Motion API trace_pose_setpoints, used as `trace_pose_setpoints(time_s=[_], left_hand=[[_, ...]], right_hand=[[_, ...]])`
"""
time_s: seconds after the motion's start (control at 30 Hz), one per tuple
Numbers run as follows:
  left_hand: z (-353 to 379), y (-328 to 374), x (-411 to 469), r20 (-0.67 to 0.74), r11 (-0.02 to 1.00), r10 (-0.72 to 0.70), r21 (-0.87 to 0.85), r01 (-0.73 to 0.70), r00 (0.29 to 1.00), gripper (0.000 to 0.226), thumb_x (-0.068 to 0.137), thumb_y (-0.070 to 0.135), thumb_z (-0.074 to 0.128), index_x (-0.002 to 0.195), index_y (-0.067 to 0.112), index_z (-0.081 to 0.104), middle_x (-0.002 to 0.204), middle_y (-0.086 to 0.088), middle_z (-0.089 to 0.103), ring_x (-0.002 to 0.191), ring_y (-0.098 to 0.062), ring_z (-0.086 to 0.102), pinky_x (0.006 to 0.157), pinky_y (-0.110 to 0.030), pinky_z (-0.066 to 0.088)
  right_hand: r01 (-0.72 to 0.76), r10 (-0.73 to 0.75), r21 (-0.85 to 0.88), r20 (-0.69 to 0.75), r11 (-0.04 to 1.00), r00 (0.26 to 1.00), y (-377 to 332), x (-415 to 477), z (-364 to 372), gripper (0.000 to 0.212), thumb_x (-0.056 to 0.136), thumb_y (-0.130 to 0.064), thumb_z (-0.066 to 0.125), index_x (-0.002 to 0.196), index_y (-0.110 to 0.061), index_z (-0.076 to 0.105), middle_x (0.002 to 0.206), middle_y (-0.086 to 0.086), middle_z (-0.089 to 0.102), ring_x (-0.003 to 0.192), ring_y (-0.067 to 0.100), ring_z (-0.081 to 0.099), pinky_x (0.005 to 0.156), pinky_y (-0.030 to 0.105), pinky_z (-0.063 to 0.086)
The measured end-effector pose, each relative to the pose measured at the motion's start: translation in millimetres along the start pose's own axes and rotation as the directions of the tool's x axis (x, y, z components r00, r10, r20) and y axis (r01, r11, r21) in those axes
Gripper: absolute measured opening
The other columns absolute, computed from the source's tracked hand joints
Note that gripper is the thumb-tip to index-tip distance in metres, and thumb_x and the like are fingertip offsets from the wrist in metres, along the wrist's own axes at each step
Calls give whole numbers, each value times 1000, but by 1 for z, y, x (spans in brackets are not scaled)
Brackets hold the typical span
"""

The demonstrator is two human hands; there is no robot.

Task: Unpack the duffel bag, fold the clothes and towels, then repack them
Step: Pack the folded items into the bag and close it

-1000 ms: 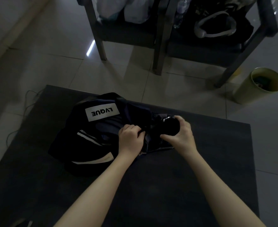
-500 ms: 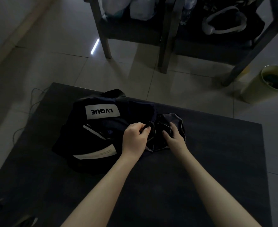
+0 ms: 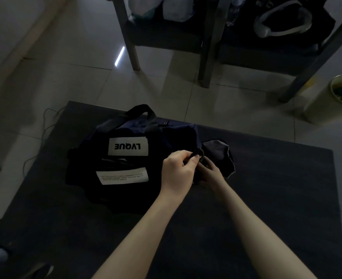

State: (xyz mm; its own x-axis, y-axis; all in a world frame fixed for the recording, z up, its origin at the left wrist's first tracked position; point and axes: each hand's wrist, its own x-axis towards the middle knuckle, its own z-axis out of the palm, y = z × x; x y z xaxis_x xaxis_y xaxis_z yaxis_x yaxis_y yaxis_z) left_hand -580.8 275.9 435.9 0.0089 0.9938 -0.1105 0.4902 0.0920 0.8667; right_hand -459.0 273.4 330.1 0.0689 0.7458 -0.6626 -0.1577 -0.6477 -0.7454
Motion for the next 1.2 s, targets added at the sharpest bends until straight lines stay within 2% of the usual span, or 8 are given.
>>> trace_pose_setpoints(time_s=[0.37,0.5,0.67,0.77,0.83,0.97,1.1,1.2], left_hand=[[-3,5,1,46,995,-65,-78,69,997,11,91,17,62,85,13,70,77,0,69,72,-7,66,66,-23,55],[-6,2,8,62,986,-115,-115,121,991,13,92,19,60,89,13,70,80,0,69,75,-6,67,66,-19,54],[-9,4,16,60,938,-224,-258,232,973,31,98,21,50,71,13,64,69,-1,67,74,-14,67,75,-23,52],[-6,3,17,20,1000,17,9,-17,1000,11,92,19,59,84,17,66,83,6,66,80,-3,63,77,-22,50],[-4,3,13,173,948,171,238,-210,970,25,86,32,67,105,17,65,102,5,59,93,-5,58,83,-27,50],[9,-6,2,388,602,129,700,-383,913,66,77,48,69,131,23,41,123,-3,43,109,-20,48,89,-37,45],[9,-10,1,293,580,210,731,-360,933,48,69,23,82,108,11,57,86,-8,64,73,-24,65,59,-35,54],[2,-9,3,276,724,181,612,-318,944,46,84,18,70,125,9,52,97,-11,68,86,-26,68,71,-35,57]], right_hand=[[-62,41,118,170,991,985,11,6,-3,41,94,-15,53,134,-22,45,113,7,63,94,18,63,81,29,51],[-26,19,59,129,998,991,-1,10,10,40,96,-17,52,135,-23,43,104,1,62,88,13,61,66,22,51],[-45,37,65,120,997,992,9,5,11,37,98,-20,48,135,-19,45,117,9,59,98,19,61,78,35,52],[-107,89,141,129,984,988,14,2,11,38,97,-34,49,135,-29,47,125,6,60,102,26,61,78,34,51],[-129,94,190,183,973,979,15,3,5,31,99,-36,44,126,-26,55,116,9,63,92,27,63,72,34,51],[-170,119,270,197,948,973,18,3,-7,34,103,-36,29,124,-24,54,108,-1,62,87,15,61,59,23,50],[-159,133,203,137,966,982,22,5,-3,39,100,-42,34,130,-26,53,119,3,61,102,19,60,76,30,48],[-151,130,177,127,973,983,23,6,-4,40,98,-42,39,133,-28,51,126,5,59,109,24,59,89,37,49]])
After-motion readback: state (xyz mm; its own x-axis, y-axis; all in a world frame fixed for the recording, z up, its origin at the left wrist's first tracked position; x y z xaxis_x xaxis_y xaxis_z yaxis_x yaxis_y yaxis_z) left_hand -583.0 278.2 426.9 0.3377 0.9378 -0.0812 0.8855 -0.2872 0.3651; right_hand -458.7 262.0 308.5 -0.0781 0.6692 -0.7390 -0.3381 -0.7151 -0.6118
